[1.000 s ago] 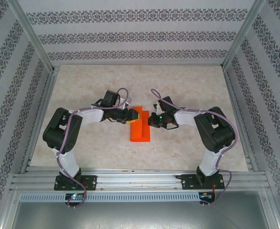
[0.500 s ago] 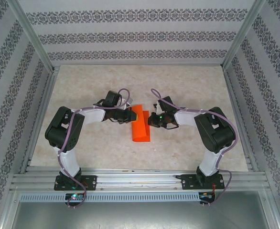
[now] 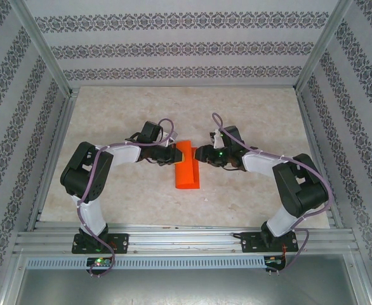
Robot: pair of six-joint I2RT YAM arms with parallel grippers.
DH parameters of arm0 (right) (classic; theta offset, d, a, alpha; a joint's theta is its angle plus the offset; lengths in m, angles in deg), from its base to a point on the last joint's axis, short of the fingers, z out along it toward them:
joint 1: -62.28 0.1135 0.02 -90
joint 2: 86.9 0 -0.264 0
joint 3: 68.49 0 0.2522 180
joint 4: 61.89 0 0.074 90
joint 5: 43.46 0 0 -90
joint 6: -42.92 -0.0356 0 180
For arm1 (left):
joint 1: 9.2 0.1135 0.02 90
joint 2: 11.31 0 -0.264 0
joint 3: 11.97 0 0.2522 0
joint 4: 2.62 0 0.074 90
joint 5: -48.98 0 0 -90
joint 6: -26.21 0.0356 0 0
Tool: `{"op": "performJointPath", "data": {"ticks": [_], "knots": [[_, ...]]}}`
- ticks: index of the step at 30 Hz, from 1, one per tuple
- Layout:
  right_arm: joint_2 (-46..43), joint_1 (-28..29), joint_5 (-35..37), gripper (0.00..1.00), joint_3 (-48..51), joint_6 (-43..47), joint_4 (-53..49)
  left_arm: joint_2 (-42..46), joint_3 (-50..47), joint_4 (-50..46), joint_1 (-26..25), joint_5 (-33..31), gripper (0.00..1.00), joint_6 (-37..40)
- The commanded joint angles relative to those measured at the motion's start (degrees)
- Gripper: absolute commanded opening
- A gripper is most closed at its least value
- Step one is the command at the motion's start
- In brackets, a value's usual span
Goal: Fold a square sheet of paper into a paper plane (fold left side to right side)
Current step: First fold in half a square sheet of paper at the center of the table.
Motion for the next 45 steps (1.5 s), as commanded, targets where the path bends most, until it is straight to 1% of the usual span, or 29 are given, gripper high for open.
{"op": "performJointPath", "data": {"ticks": [1, 7, 11, 15, 17, 18, 20, 22, 25, 27, 29, 31, 35, 38, 45], "knots": [[2.1, 0.8, -5.3, 0.51, 0.3, -2.2, 6.5, -0.5, 1.2, -1.6, -0.9, -0.1, 0.00, 1.1], [6.3, 1.8, -7.0, 0.50, -1.0, -4.4, 10.7, -0.7, 1.4, -1.6, -1.0, 0.1, 0.00, 1.2], [8.2, 2.5, -7.8, 0.45, -2.0, -5.3, 12.0, -0.8, 1.4, -1.6, -1.0, 0.1, 0.00, 1.2], [8.9, 2.7, -8.1, 0.32, -2.2, -5.7, 12.4, -0.9, 1.4, -1.8, -1.0, 0.1, 0.00, 1.4], [9.3, 2.7, -8.0, 0.22, -2.2, -5.7, 12.1, -0.6, 1.4, -2.0, -1.0, -0.1, 0.00, 1.4], [9.4, 2.7, -7.9, 0.17, -2.2, -5.7, 12.1, -0.3, 1.4, -2.0, -1.0, -0.3, 0.01, 1.5], [9.3, 2.7, -7.4, 0.06, -2.0, -5.7, 11.5, 1.0, 1.2, -2.2, -1.0, -1.1, 0.07, 1.6], [9.3, 2.7, -6.5, 0.00, -1.9, -5.6, 10.6, 2.7, 0.9, -2.6, -1.0, -2.3, 0.14, 1.8], [9.0, 2.6, -4.7, 0.00, -1.8, -5.0, 9.0, 5.7, 0.5, -4.5, -1.0, -6.1, 0.24, 2.8], [8.8, 2.6, -3.7, 0.00, -1.7, -4.6, 8.2, 7.6, 0.4, -6.8, -0.8, -9.5, 0.34, 4.0], [8.7, 2.6, -2.8, 0.00, -1.8, -4.2, 7.3, 9.4, 0.1, -9.3, -0.8, -12.9, 0.41, 5.2], [8.7, 2.7, -2.1, 0.00, -2.0, -3.8, 6.0, 10.5, -0.3, -11.1, -0.8, -15.4, 0.46, 5.8], [8.8, 2.9, -0.7, 0.00, -2.6, -3.0, 3.6, 9.8, -0.7, -13.4, -1.0, -15.8, 0.56, 6.3], [9.0, 2.9, -0.2, 0.00, -2.9, -2.7, 2.5, 7.9, -0.7, -13.7, -1.5, -15.0, 0.58, 5.5], [9.2, 2.9, 0.2, 0.00, -3.1, -2.4, 1.8, 3.7, 1.5, -13.5, -3.2, -14.4, 0.59, 3.4]]}}
